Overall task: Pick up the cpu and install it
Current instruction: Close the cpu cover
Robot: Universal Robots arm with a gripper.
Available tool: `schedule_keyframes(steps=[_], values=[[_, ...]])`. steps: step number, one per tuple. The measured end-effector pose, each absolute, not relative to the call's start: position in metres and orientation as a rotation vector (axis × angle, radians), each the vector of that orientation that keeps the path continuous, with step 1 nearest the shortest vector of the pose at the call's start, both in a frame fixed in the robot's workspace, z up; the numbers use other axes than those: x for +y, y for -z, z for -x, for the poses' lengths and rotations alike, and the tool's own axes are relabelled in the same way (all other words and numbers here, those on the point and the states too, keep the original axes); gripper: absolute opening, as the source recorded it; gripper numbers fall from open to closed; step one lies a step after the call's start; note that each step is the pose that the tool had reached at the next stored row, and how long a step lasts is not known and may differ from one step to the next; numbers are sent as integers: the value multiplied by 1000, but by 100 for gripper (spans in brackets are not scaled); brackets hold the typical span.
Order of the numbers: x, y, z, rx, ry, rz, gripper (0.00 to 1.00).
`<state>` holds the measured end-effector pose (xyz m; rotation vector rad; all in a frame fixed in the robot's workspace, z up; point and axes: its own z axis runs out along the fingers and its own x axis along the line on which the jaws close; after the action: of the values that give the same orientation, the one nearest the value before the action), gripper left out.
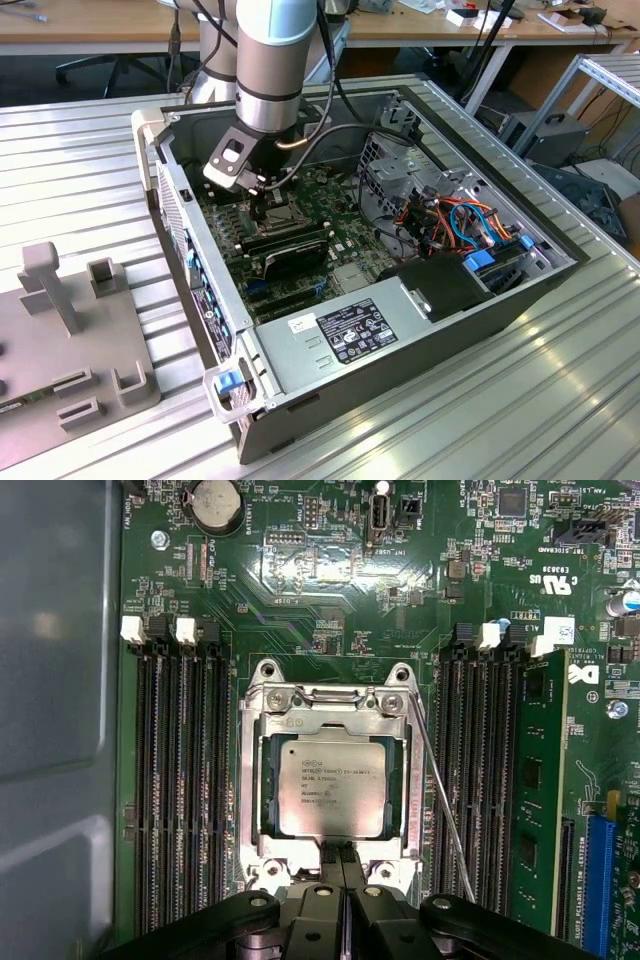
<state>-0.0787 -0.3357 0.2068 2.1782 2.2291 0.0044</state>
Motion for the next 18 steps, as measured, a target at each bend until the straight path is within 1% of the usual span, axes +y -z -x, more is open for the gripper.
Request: schedule_keyframes(steps=[8,18], values=[[-336,-218,79,2229,-2,-2178,11],[-336,-218,71,2229,-2,-2178,11]])
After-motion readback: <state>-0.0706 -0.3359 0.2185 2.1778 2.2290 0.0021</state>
